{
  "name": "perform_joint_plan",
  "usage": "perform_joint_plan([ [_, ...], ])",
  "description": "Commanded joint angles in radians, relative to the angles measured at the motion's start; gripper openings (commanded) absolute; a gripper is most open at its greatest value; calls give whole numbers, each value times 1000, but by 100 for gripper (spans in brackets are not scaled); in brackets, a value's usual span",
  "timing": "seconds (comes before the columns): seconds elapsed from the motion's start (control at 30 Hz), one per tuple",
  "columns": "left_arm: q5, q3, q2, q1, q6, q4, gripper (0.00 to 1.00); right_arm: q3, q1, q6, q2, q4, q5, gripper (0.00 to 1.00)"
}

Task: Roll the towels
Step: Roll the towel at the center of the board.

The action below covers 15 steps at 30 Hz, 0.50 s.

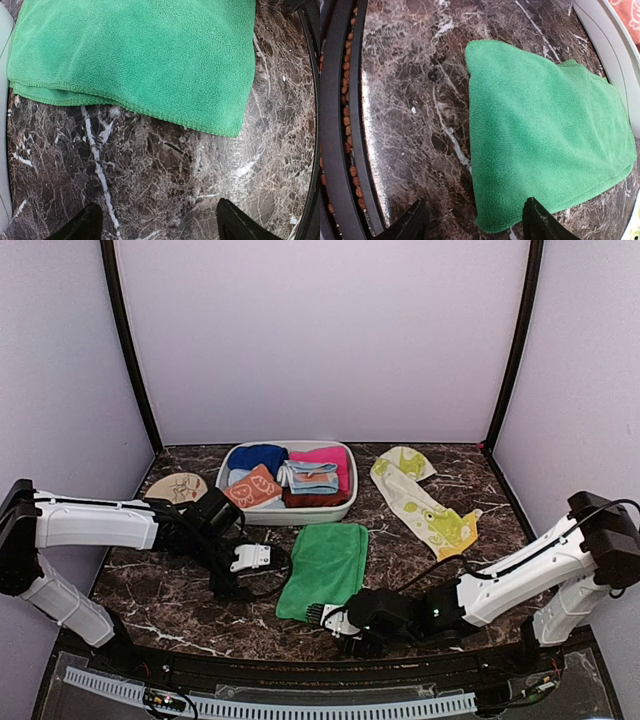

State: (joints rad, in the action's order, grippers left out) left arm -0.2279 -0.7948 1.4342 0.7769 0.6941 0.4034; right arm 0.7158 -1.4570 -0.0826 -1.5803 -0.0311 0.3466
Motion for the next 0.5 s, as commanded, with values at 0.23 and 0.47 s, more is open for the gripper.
perform_joint_plan([
  [0.23, -22, 24, -44, -4, 6, 11, 80, 32, 45, -23, -93, -55, 4, 24],
  [0.47, -111, -38, -38, -2, 25, 62, 77, 36, 166, 155, -43, -24, -241, 0],
])
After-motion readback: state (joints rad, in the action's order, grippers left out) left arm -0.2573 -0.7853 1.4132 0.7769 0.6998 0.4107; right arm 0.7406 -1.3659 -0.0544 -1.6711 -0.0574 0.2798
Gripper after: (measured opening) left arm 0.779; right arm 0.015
